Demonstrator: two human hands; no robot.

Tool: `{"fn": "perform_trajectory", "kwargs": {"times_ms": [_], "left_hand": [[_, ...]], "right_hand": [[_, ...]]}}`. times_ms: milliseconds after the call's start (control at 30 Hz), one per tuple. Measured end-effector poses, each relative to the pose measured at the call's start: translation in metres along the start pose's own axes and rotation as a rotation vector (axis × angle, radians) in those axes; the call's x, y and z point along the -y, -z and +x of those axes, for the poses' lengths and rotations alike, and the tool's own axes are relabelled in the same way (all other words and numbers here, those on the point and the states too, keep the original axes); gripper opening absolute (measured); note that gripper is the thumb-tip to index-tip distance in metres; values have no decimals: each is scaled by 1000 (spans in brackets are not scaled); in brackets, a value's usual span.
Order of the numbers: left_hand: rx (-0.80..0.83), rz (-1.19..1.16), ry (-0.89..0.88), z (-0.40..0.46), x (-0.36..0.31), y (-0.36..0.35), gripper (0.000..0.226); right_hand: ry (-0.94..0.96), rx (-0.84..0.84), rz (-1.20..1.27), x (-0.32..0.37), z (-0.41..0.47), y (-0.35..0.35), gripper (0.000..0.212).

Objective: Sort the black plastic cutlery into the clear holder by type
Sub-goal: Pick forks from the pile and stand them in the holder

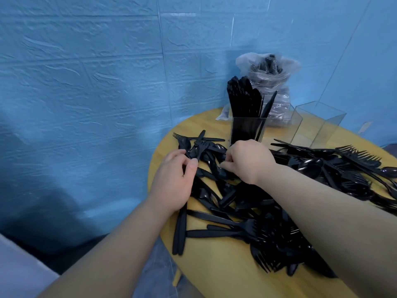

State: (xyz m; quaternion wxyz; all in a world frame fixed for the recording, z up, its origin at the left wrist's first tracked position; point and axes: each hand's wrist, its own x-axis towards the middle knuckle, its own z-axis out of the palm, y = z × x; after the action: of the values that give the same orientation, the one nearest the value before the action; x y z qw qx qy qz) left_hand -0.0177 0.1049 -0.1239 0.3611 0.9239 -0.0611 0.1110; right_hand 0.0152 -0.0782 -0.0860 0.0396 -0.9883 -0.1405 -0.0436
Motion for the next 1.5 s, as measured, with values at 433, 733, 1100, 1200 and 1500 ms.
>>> {"fn": "perform_trajectory", "kwargs": {"times_ms": [433, 733, 1100, 1200, 1500], "left_hand": [[14, -8, 14, 0, -3, 4, 29], [23, 12, 36, -1, -5, 4, 32], [1, -43, 110, -3, -7, 6, 44], [-30, -100, 137, -3, -7, 7, 44], [-69, -238, 124, -6, -9, 8, 30]], "right_hand": [[-190, -8, 95, 8, 2, -3, 23], [-189, -133, 213, -9, -17, 17, 22], [-186, -254, 190, -23, -41, 14, 23], [-157, -267, 170, -21, -43, 13, 22], [-49, -297, 164, -20, -68, 17, 20]]}}
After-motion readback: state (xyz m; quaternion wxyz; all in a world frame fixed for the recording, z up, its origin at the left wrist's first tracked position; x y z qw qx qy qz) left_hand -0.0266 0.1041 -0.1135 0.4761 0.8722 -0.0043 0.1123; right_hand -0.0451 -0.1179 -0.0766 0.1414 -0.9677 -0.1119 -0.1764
